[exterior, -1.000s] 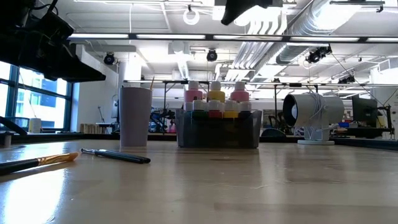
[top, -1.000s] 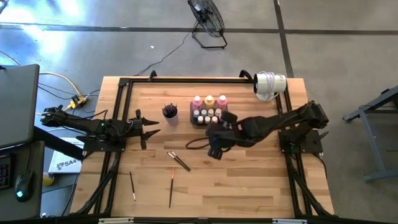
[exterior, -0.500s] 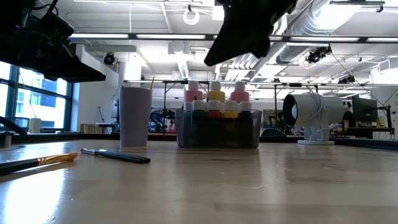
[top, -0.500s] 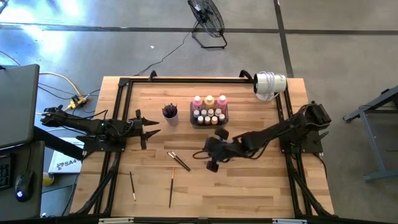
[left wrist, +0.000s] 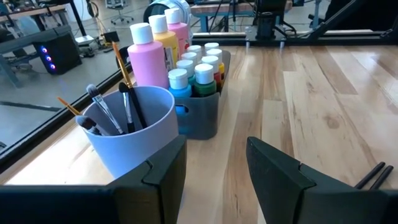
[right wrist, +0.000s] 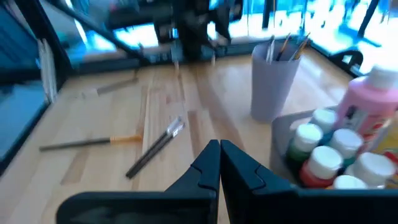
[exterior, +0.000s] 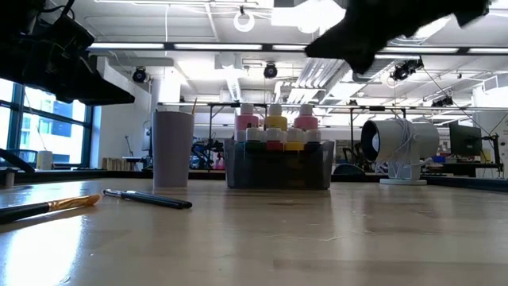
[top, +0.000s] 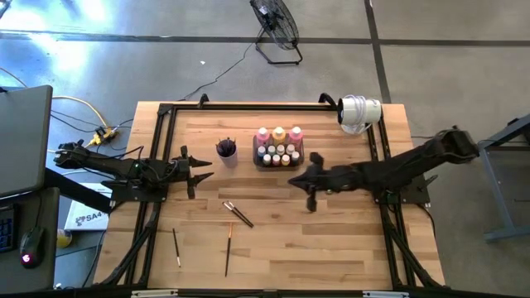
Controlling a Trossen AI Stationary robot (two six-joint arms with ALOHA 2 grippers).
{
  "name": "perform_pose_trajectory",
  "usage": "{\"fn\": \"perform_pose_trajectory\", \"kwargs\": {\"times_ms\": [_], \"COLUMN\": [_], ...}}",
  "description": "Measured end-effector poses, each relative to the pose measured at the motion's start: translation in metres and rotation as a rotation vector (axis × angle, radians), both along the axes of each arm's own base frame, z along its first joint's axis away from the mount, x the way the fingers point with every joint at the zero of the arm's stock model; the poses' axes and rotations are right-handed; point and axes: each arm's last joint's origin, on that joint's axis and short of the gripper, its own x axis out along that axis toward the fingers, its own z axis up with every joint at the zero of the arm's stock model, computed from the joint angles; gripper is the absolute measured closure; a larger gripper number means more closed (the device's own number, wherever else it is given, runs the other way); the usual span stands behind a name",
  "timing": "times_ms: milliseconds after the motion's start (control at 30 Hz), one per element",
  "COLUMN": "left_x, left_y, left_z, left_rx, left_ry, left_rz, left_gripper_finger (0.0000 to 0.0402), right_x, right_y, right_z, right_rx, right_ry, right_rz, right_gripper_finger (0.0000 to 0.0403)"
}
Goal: Pick & Place Paint Supplies
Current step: Put the silver paint brush into the purple cup
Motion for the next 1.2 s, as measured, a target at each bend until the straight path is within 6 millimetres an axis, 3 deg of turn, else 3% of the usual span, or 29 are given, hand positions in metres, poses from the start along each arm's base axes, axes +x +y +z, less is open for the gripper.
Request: {"fn": "perform_pose_trajectory", "kwargs": {"times_ms": [200, 400, 600, 767, 933, 1200], "left_x": [0.000, 0.000, 0.001, 0.002, 0.003, 0.010], "left_y": [0.000, 0.000, -0.001, -0.007, -0.010, -0.011], "left_z": [0.000, 0.000, 0.006, 0.010, 0.010, 0.035], "left_rx": [-0.011, -0.012, -0.061, -0.105, -0.144, -0.032], "left_ry": [-0.004, -0.005, -0.077, -0.113, -0.086, 0.054], "left_rz": [0.002, 0.002, -0.014, -0.211, -0.318, -0.310], "left_gripper_finger": [0.0236, 0.0236, 0.0236, 0.0236, 0.0248, 0.0293], "right_x": [-0.046, -0.080, -0.085, -0.084, -0.083, -0.082], "right_y": [-0.014, -0.023, -0.030, -0.035, -0.043, -0.049], "right_z": [-0.021, -0.020, -0.014, -0.016, -0.020, -0.025], "right_rx": [0.027, 0.028, -0.040, -0.090, -0.097, -0.016], "right_ry": [-0.281, -0.521, -0.543, -0.522, -0.472, -0.427], "right_rz": [0.020, 0.091, 0.111, 0.089, 0.050, 0.007], "right_gripper_finger": [0.0401, 0.0401, 0.0401, 0.0401, 0.0400, 0.0400]}}
